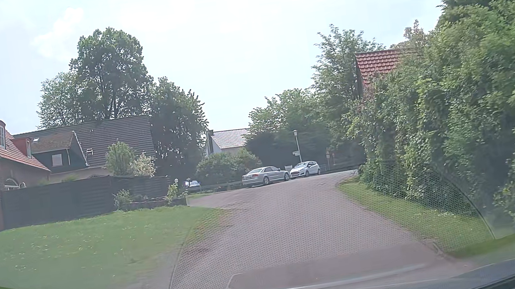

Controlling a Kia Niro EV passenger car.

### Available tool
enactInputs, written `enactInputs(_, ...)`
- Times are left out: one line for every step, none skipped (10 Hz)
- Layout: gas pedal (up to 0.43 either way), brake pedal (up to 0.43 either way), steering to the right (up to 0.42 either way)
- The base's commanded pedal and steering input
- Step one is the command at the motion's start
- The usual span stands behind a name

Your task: Follow the waypoints while adhering to traffic rules and regulations

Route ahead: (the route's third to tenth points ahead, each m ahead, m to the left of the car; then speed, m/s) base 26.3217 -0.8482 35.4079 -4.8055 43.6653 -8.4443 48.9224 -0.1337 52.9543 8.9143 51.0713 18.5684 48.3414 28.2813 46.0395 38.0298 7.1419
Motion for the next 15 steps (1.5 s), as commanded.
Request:
enactInputs(0.138,0.000,-0.006)
enactInputs(0.138,0.000,-0.002)
enactInputs(0.130,0.000,0.002)
enactInputs(0.130,0.000,0.003)
enactInputs(0.130,0.000,0.003)
enactInputs(0.130,0.000,0.003)
enactInputs(0.130,0.000,0.003)
enactInputs(0.130,0.000,0.008)
enactInputs(0.130,0.000,0.012)
enactInputs(0.130,0.000,0.014)
enactInputs(0.130,0.000,0.014)
enactInputs(0.130,0.000,0.015)
enactInputs(0.130,0.000,0.018)
enactInputs(0.130,0.000,0.020)
enactInputs(0.130,0.000,0.025)
